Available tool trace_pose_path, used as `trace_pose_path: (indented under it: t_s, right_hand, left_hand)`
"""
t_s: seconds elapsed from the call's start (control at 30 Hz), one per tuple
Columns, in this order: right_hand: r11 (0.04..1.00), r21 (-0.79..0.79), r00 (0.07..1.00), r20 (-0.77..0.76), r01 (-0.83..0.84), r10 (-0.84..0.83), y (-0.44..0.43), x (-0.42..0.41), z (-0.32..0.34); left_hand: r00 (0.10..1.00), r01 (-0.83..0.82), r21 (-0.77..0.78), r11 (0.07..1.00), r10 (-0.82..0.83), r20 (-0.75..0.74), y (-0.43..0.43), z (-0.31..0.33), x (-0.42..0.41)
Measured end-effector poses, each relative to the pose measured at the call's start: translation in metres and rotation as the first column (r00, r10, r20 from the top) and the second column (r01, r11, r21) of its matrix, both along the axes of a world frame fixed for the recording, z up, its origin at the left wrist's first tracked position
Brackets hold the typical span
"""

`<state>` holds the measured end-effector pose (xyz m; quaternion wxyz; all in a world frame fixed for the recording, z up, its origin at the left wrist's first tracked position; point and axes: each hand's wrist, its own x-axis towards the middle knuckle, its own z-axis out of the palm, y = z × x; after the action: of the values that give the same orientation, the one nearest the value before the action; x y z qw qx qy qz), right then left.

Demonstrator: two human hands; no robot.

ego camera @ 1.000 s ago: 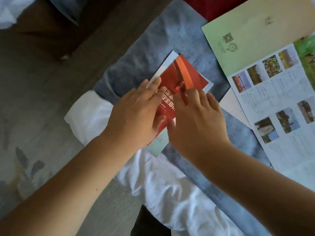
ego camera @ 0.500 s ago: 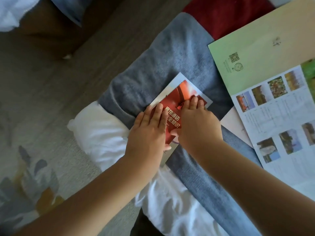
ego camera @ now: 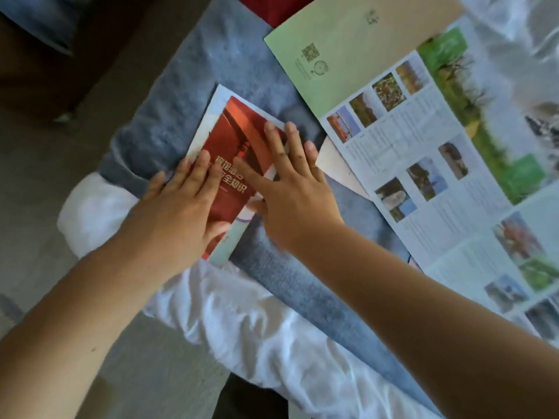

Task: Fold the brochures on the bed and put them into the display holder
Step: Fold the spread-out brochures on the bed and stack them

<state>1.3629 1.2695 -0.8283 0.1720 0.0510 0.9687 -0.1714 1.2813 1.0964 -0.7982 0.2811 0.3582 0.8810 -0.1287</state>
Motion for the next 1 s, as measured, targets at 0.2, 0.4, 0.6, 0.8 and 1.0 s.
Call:
trace_pose_path:
  t_s: [0.2, 0.4, 0.6, 0.8, 1.0]
  right_hand:
    - [0.98, -0.167, 0.841, -0.51, 0.109, -0.18, 0.052, 0.066, 0.03]
    - [0.924, -0.115, 0.807, -0.456, 0.365, -0.375, 0.112, 0.164, 0.033]
    - [0.604, 0.192, 0.614, 0.007, 0.774, -0.789, 0.141, 0.253, -0.005]
    - [0.64, 0.157, 0.656, -0.075, 0.752, -0.751, 0.141, 0.305, -0.02]
    - [0.757, 0.199, 0.782, -0.131, 0.623, -0.609, 0.167, 0.34, -0.024]
  left_hand:
    - [0.983, -0.012, 0.422, 0.907, 0.088, -0.163, 0.083, 0.04, 0.034]
    - [0.97, 0.212, 0.77, 0.602, -0.032, -0.242, 0.181, 0.042, 0.105]
    - [0.934, 0.347, 0.609, 0.713, -0.319, -0.159, 0.23, -0.018, 0.134]
    - [0.908, 0.414, 0.525, 0.744, -0.376, -0.183, 0.247, -0.051, 0.155]
    - [0.928, 0.373, 0.453, 0.81, -0.311, -0.207, 0.241, -0.059, 0.154]
